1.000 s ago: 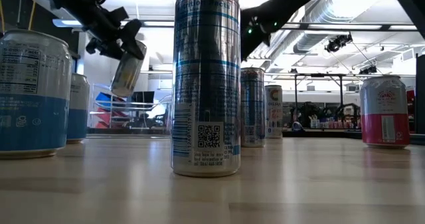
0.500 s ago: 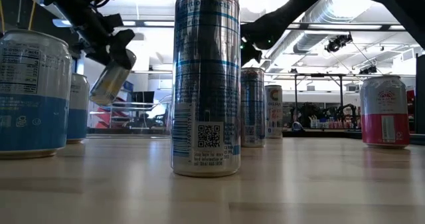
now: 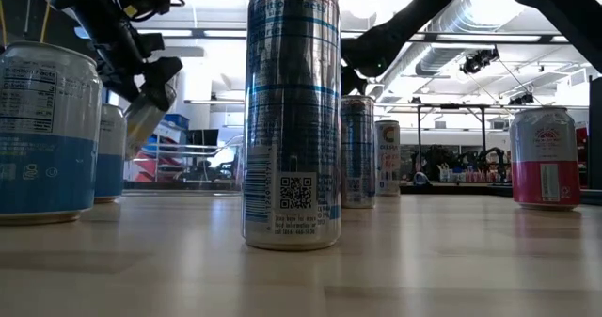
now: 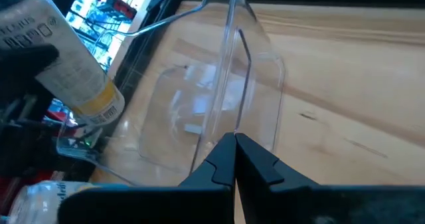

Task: Sort soda cans
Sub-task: Put the top left white-yellow soda can into the top transparent bin

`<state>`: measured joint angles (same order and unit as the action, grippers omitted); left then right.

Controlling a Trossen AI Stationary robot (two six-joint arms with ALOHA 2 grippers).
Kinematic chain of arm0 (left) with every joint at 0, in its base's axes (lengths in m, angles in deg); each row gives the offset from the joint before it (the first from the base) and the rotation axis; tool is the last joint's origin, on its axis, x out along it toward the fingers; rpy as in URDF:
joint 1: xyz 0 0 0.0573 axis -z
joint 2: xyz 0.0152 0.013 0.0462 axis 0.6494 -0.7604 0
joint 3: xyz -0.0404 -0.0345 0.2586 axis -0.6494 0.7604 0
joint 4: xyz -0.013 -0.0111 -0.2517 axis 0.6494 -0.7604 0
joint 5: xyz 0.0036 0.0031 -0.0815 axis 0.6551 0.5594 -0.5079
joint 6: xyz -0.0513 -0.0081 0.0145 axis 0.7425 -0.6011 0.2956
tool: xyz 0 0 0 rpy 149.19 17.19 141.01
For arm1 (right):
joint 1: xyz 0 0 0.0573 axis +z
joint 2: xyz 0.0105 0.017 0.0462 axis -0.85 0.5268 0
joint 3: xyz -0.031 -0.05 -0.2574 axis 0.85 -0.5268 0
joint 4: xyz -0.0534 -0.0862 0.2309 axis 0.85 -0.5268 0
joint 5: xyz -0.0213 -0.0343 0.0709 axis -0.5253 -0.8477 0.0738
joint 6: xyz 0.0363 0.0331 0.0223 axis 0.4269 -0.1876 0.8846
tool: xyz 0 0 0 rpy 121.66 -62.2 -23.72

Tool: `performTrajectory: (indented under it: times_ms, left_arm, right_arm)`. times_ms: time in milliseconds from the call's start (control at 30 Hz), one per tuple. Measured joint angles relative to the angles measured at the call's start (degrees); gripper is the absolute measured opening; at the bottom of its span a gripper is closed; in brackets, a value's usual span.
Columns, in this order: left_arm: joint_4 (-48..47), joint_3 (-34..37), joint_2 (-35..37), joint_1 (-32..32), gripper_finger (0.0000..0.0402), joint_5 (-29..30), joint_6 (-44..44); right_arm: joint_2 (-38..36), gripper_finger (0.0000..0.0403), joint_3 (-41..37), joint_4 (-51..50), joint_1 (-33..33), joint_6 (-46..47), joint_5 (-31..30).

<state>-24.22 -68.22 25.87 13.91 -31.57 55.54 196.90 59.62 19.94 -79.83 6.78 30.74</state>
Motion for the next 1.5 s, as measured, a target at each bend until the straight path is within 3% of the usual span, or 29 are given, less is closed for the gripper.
performTrajectory:
  times_ms: [333, 467, 633, 833, 933, 1067, 1300, 1500]
  left_arm:
    - [-0.3, 0.0, -4.0, 0.0, 0.0218, 0.3, 0.0]
    - [-0.2, 0.0, -5.5, 0.0, 0.0218, 3.5, -0.5]
    - [2.7, 0.0, -6.8, -2.1, 0.0218, 9.1, -7.5]
    - [13.7, 0.0, -7.0, -7.6, 0.0218, 9.7, -20.4]
    - [18.3, 0.0, -8.0, -11.5, 0.0218, 6.2, -24.4]
    - [18.4, 0.0, -8.2, -13.8, 0.0218, -1.8, -19.9]
    - [23.9, 0.0, -11.2, -15.8, 0.0218, -1.6, -26.2]
    - [26.4, 0.0, -16.9, -19.3, 0.0218, -5.9, -22.6]
  right_arm:
    - [0.0, 0.0, 0.0, 1.7, -1.4, 5.0, 1.8]
    - [0.0, 0.0, 0.0, 1.1, -0.1, 5.1, 6.5]
    - [0.0, 0.0, 0.0, 0.6, 2.4, 3.3, 6.9]
    - [0.0, 0.0, 0.0, 0.6, 2.5, 3.0, 6.8]
    - [-0.1, 0.0, 0.0, 0.4, 2.5, 2.8, 7.4]
    - [-1.1, 0.0, 0.0, -0.3, 2.3, 0.9, 7.7]
    - [-3.4, 0.0, 0.0, -0.8, 1.2, -1.5, 7.5]
    - [-3.5, 0.0, 0.0, -0.8, 1.4, -2.2, 8.5]
